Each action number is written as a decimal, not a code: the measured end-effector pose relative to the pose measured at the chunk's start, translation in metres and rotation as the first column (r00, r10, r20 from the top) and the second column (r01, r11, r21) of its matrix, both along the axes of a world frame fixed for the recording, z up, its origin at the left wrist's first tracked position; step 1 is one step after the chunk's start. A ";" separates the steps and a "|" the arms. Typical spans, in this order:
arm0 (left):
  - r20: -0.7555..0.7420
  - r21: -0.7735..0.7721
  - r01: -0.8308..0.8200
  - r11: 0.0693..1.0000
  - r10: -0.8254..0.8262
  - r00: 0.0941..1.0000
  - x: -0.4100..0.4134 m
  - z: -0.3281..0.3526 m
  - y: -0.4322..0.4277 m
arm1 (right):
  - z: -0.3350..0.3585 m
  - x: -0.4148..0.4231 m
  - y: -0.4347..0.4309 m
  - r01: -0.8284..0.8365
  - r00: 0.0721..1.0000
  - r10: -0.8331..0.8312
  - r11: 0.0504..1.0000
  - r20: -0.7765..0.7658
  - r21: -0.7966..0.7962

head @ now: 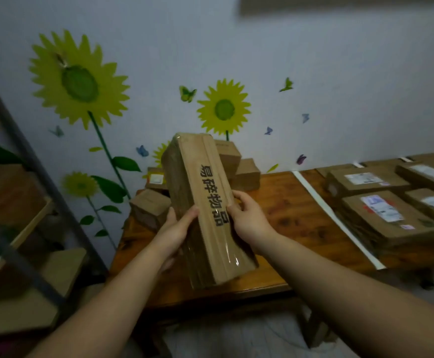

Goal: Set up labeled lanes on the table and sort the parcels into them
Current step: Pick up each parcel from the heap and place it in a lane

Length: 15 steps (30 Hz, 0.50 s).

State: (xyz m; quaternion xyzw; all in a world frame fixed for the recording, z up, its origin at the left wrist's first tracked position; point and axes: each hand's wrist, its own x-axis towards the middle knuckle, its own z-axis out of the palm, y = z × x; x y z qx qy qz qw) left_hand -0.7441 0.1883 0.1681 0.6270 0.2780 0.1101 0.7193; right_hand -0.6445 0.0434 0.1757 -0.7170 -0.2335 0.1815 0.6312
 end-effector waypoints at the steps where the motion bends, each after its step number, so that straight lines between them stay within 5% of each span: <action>1: -0.005 0.035 0.023 0.999 -0.023 1.000 0.011 0.005 -0.013 | 0.003 0.004 -0.013 0.026 0.999 -0.026 1.000 0.018 -0.008; 5: 0.002 0.035 0.059 0.998 -0.059 0.998 0.054 0.022 -0.072 | 0.018 0.031 -0.081 0.067 0.998 -0.067 0.998 0.019 0.007; 11: 0.076 -0.139 0.336 0.931 -0.329 0.941 0.123 0.039 -0.190 | 0.035 0.085 -0.209 0.028 0.946 -0.011 0.998 -0.324 0.050; 15: 0.010 0.108 0.371 0.922 -0.374 0.927 0.169 0.048 -0.278 | 0.028 0.120 -0.297 0.121 0.902 -0.046 0.982 -0.429 0.147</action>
